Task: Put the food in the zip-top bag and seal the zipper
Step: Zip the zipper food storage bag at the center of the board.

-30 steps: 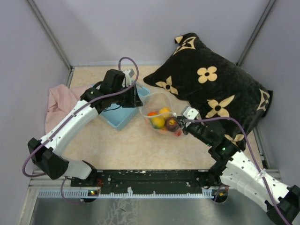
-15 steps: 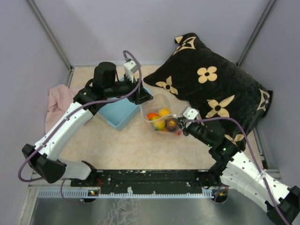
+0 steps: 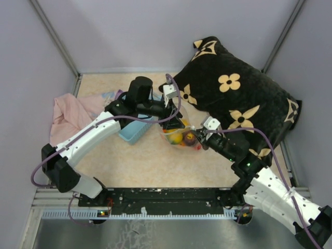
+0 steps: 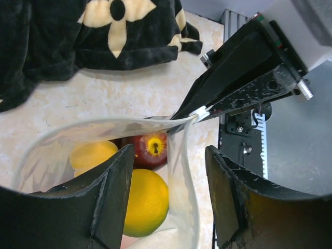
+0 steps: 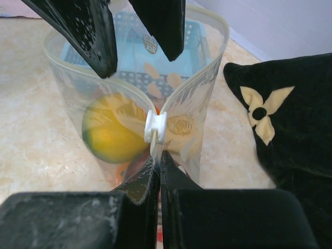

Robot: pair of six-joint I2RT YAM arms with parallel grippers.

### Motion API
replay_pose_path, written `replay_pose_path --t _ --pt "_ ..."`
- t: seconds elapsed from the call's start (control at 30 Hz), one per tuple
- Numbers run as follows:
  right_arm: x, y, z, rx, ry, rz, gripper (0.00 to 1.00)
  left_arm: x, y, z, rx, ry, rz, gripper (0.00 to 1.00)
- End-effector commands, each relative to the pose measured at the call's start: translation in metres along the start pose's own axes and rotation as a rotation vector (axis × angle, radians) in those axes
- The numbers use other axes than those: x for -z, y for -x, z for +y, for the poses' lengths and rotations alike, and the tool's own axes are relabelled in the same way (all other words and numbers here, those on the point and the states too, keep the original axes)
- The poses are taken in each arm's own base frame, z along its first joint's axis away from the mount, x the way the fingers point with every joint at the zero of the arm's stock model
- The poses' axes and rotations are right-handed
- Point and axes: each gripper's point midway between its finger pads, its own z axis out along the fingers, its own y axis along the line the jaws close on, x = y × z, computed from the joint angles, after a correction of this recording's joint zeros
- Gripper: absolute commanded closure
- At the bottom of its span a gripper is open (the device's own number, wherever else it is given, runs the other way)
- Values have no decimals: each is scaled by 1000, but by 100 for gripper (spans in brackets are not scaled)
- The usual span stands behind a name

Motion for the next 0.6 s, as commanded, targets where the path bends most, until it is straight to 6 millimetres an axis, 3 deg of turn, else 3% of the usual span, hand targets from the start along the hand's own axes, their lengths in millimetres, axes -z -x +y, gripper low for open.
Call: replay_pose_path --t 0.0,0.33,0.47,0.57 --pt "0 47 -11 1 -31 -125 100 -11 -14 -2 -62 -64 33 38" --pt "-6 47 -9 -19 -11 -86 100 -24 -35 -7 -89 -154 77 43" --pt "-9 49 -9 -22 -6 -76 99 -26 -40 -3 -95 -149 91 62" --pt "-12 50 -9 -27 1 -58 87 -24 -38 -4 -102 -148 101 85"
